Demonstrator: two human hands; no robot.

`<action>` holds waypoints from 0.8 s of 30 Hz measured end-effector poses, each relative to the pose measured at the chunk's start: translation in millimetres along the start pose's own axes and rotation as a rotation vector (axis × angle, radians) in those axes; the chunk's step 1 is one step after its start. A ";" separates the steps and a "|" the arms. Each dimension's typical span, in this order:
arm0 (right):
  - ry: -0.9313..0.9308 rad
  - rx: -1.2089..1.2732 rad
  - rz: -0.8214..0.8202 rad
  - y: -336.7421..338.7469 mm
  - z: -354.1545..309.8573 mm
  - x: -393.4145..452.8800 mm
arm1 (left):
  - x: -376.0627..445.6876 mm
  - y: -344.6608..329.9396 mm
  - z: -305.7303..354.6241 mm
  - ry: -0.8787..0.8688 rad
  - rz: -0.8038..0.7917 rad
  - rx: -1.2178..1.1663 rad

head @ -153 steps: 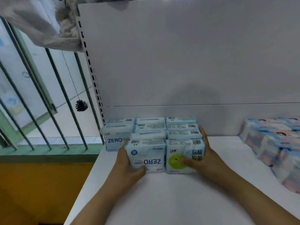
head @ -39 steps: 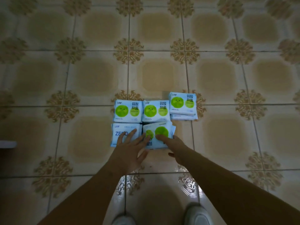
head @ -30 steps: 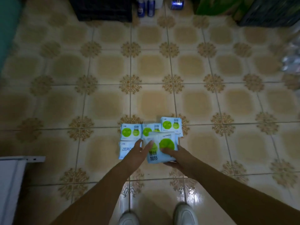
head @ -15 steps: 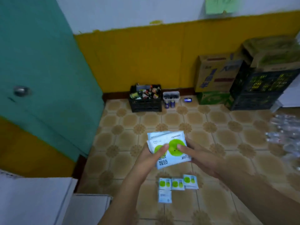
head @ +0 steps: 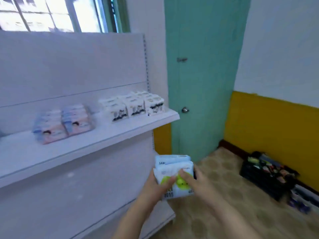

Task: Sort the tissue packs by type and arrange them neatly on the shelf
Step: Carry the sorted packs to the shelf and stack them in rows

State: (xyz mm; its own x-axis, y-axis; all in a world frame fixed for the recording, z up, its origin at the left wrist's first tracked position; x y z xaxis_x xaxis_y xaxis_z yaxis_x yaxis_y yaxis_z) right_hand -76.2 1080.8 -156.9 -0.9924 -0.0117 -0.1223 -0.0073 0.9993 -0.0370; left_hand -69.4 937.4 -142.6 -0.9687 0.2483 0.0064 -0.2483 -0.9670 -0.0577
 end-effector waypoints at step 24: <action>0.233 -0.088 -0.663 -636.3 -63.0 -129.3 | -351.8 566.4 121.4 -0.150 0.699 0.338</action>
State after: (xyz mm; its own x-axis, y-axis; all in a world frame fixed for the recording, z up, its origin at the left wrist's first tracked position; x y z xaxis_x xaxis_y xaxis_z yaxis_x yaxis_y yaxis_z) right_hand 49.0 448.6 -55.0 -0.7755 -0.6210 0.1137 -0.6196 0.7832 0.0513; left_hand 129.8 295.4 -56.3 -0.8859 -0.4101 0.2168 0.4524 -0.8673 0.2079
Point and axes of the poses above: each hand's wrist, its own x-axis towards the middle knuckle, its own y-axis out of the back of the hand, z = x × y, the point moved 9 cm from there along x, towards the middle knuckle, and after that the axes turned 3 degrees about -y, right-handed, at the moved point
